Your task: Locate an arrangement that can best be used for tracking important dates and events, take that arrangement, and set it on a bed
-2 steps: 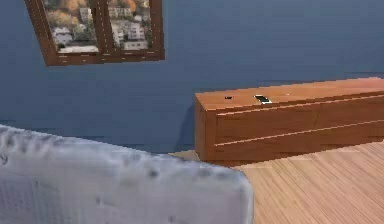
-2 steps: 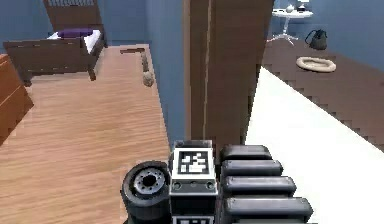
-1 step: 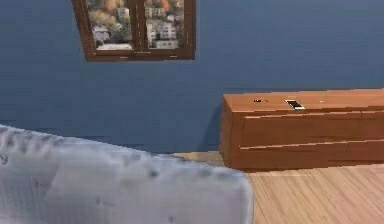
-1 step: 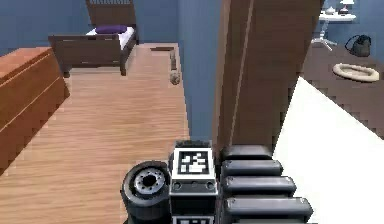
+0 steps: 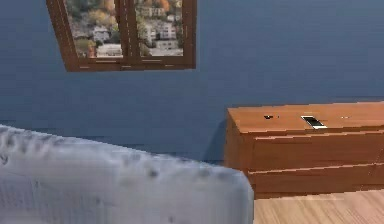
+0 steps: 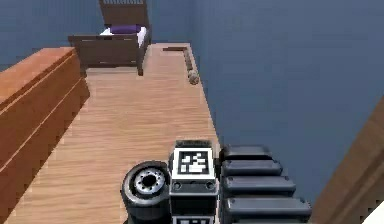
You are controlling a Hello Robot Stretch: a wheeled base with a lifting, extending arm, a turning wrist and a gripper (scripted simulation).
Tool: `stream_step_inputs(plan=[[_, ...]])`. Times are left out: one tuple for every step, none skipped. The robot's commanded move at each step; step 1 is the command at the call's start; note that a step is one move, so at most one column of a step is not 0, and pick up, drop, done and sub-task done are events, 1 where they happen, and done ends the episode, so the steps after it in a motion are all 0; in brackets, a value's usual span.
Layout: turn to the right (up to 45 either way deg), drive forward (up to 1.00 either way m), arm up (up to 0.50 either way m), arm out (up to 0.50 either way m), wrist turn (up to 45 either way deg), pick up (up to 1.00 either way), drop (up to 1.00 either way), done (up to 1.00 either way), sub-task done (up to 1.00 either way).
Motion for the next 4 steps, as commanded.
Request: stream_step_inputs(plan=[[45.0,0.0,0.0,0.0,0.0,0.0,0.0,0.0,0.0],[36.0,0.0,0.0,0.0,0.0,0.0,0.0,0.0,0.0],[0.0,1.0,0.0,0.0,0.0,0.0,0.0,0.0,0.0],[0.0,1.0,0.0,0.0,0.0,0.0,0.0,0.0,0.0]])
